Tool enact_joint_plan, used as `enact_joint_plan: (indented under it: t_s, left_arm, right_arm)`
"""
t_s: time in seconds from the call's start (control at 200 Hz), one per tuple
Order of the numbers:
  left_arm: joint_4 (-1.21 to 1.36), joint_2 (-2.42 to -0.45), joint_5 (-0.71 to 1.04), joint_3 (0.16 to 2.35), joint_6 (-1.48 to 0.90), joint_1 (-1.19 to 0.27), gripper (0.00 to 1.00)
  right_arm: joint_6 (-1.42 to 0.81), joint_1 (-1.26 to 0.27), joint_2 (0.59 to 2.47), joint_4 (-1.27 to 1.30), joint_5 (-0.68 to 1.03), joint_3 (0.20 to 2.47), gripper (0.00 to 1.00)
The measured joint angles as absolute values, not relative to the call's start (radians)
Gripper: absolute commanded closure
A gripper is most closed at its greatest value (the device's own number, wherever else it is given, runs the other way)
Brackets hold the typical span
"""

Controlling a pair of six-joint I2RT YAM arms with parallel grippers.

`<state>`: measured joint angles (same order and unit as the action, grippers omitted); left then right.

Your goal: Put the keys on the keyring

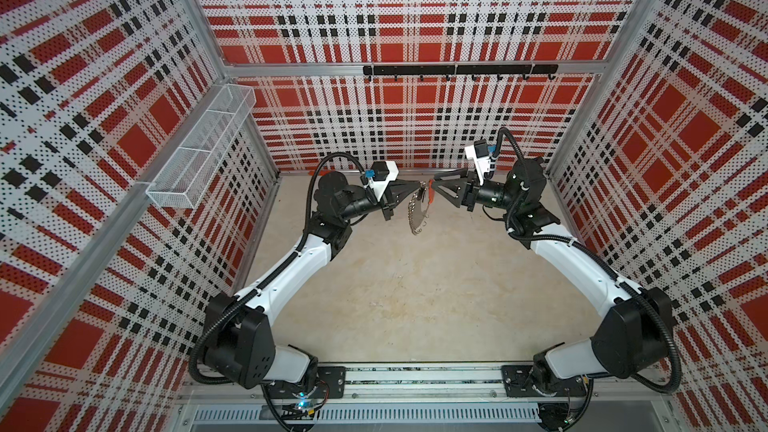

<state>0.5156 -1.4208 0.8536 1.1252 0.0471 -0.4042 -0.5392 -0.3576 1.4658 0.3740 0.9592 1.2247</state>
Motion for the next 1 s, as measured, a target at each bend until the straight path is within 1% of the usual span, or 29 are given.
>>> enact_joint_plan:
  t_s: [0.266,0.461,0.606,0.767,0.897,0.997]
  left_arm:
    - [0.621,-1.421,0.888,1.124,-0.047,-0.404,1.00]
    - [0.644,-1.427,0.902,1.124,-0.071,-0.404,1.00]
    - [0.645,-1.434,0.909,1.125,-0.082,-0.400,1.00]
    - [0.646,-1.441,0.914,1.130,-0.090,-0.398,1.00]
    - [0.647,-1.443,0.915,1.131,-0.095,-0.398,1.00]
    - [0.647,-1.443,0.916,1.131,-0.099,-0.397,1.00]
  right_arm:
    - [-0.614,-0.358,1.476,0.485,1.003,1.221,0.60]
    - [-0.640,-0.366,1.489,0.530,1.021,1.222,0.62]
    - [-0.648,-0.376,1.500,0.533,1.025,1.223,0.66]
    - [-0.648,-0.384,1.504,0.538,1.029,1.228,0.74]
    - [-0.645,-0.388,1.504,0.536,1.030,1.230,0.85]
    - [-0.633,-0.391,1.504,0.527,1.031,1.232,0.87]
